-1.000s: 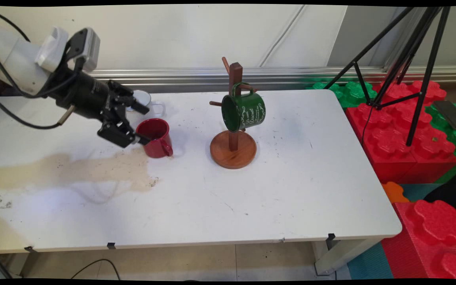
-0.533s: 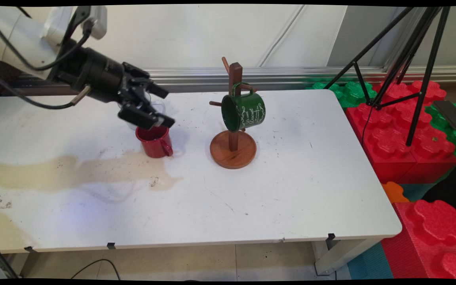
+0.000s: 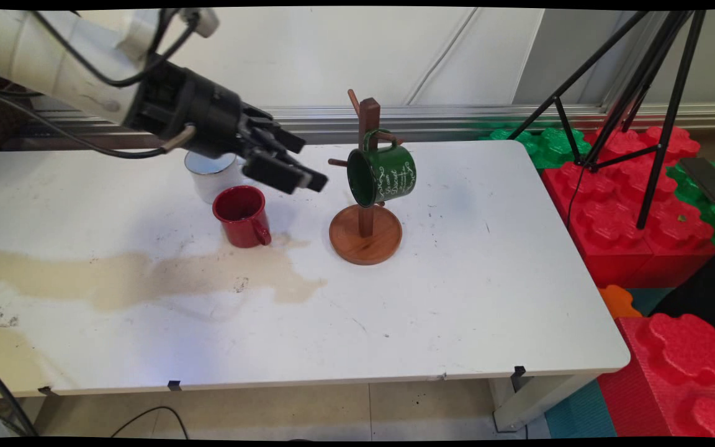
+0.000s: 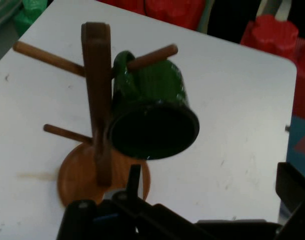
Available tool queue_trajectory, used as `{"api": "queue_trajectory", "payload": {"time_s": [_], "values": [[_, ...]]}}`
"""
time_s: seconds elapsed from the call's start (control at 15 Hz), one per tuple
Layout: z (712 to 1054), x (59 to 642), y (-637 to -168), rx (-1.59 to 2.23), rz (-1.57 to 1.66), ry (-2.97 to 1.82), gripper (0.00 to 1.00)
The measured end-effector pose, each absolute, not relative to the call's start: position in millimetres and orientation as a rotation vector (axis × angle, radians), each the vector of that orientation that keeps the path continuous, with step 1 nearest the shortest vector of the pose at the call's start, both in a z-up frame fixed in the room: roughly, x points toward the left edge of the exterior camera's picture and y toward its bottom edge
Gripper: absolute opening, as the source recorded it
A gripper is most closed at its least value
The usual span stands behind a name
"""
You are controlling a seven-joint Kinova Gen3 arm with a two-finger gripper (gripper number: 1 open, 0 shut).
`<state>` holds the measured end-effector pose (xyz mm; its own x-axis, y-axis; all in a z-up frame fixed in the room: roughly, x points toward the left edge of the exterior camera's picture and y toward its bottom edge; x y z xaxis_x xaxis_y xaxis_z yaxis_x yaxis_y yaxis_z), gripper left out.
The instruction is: Pick up the green mug from the rack
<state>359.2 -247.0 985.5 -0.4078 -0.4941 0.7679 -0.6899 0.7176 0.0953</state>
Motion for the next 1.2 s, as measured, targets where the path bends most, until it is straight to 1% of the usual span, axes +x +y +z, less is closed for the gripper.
{"api": "queue_trajectory", "payload": {"time_s": [0.27, 0.73, 1.2], "values": [[979, 335, -251, 0.992, 0.265, -2.030, 1.00], [952, 296, -261, 1.128, 0.227, -1.938, 1.00], [932, 272, -272, 1.213, 0.221, -1.853, 1.00]]}}
